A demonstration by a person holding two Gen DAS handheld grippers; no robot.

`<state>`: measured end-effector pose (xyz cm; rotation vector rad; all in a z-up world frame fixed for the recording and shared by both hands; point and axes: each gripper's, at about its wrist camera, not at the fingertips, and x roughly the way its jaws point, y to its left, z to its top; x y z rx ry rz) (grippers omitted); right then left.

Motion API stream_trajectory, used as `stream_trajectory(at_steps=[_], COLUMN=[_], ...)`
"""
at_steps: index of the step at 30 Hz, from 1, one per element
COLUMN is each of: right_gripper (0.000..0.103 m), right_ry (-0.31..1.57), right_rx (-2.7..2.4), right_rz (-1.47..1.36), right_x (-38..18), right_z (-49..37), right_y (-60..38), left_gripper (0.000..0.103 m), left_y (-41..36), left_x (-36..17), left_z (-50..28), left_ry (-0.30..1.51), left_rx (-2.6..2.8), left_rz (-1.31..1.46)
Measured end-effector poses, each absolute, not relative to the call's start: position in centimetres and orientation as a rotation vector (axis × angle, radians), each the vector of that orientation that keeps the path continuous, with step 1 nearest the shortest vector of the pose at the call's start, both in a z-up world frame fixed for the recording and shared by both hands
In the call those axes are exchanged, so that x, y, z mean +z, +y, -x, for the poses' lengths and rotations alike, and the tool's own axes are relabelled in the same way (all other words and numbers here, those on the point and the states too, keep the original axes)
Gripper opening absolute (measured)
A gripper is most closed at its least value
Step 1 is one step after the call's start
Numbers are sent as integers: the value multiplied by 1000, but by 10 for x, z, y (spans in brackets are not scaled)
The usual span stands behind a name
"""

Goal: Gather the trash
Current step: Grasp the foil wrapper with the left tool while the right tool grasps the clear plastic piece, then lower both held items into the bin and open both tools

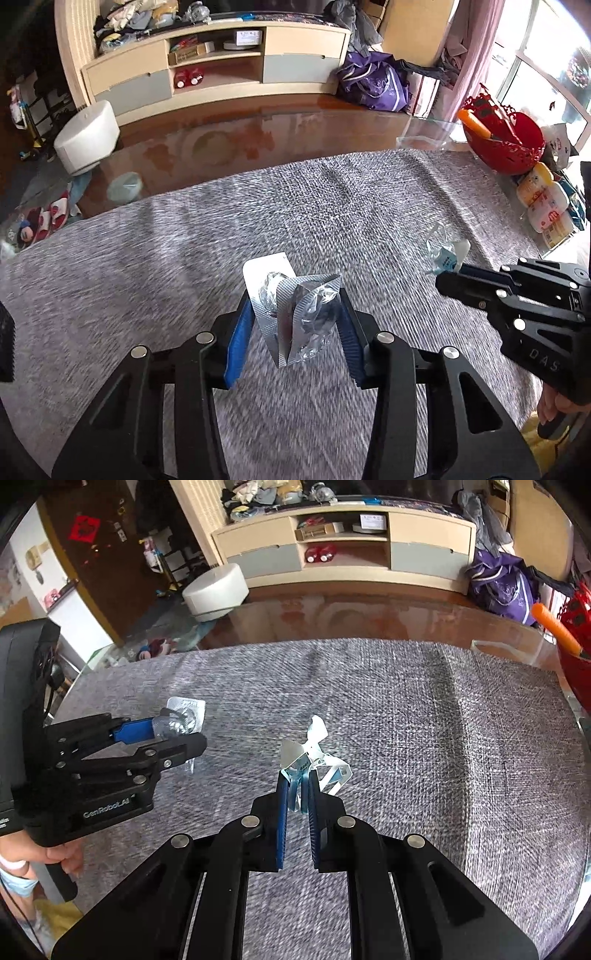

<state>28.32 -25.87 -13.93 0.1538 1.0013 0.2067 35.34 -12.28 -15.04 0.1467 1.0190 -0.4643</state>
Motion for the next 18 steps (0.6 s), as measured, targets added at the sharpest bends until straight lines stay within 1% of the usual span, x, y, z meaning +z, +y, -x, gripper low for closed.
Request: stream_trajectory(at_steps=[5, 10, 18], right_gripper=[12, 12, 12], right_ry=[969, 932, 895], right_rx=[212, 237, 236], right_rz=[-165, -167, -140], right_x=[-116, -88, -62], right_z=[-253, -205, -130], right_y=[-247, -233, -219], left_gripper=[42, 42, 42], left_y=[-102, -83, -66], left_x=[-115, -84, -61], left_z=[-312, -258, -163], left_ry=[972, 932, 885], left_rx=[-440, -416, -433], left_rz=[-147, -148, -153])
